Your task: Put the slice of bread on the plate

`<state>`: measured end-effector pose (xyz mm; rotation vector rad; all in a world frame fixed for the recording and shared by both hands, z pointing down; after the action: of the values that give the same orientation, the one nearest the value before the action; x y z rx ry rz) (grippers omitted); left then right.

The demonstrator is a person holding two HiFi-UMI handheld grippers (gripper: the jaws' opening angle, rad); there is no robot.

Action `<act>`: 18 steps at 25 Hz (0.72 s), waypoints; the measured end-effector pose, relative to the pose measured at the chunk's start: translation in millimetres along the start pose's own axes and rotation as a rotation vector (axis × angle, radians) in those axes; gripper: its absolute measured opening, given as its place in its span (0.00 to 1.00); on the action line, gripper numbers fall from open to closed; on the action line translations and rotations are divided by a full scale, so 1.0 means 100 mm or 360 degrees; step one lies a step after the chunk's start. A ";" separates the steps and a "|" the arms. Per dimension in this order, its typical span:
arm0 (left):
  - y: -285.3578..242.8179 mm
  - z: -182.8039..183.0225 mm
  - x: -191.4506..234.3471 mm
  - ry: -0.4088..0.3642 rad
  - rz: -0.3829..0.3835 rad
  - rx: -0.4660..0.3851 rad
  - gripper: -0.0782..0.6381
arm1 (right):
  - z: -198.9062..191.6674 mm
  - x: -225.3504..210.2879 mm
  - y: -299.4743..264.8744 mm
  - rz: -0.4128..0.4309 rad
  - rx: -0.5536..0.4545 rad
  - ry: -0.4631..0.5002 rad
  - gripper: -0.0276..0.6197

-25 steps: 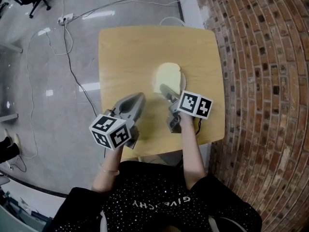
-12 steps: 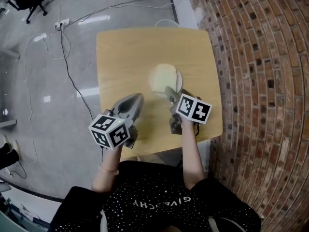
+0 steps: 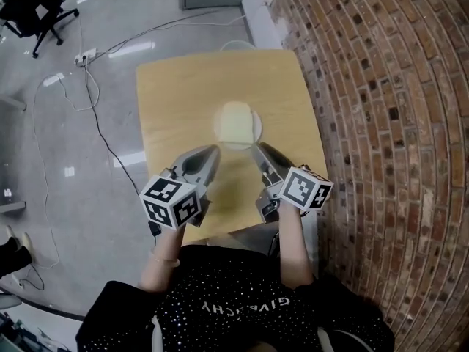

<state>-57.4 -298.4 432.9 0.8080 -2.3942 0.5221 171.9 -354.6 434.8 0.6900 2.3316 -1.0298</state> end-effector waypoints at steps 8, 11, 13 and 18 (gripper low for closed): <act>0.02 0.12 -0.42 -0.0285 -0.0037 0.0063 0.12 | 0.00 0.29 0.35 0.0429 -0.0155 -0.0164 0.06; 0.09 0.12 -0.53 -0.0293 -0.0028 0.0059 0.12 | -0.03 0.38 0.46 0.0405 -0.0146 -0.0096 0.06; 0.12 0.16 -0.58 -0.0307 -0.0032 0.0063 0.12 | -0.06 0.40 0.48 0.0383 -0.0128 -0.0066 0.06; 0.13 0.19 -0.66 -0.0322 -0.0044 0.0066 0.12 | -0.07 0.40 0.54 0.0371 -0.0123 -0.0034 0.06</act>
<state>-29.3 -270.4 375.6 0.9511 -2.5592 0.5013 173.6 -308.3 386.3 0.8907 2.1978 -0.8345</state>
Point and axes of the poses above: the fingertips, and each gripper's own axes: y backward along the fingers, x to its left, z out of its top, the point moved 10 cm from there along y, backward along the fingers, and after that the axes turned 6 degrees about -z, right-handed, at the moved point
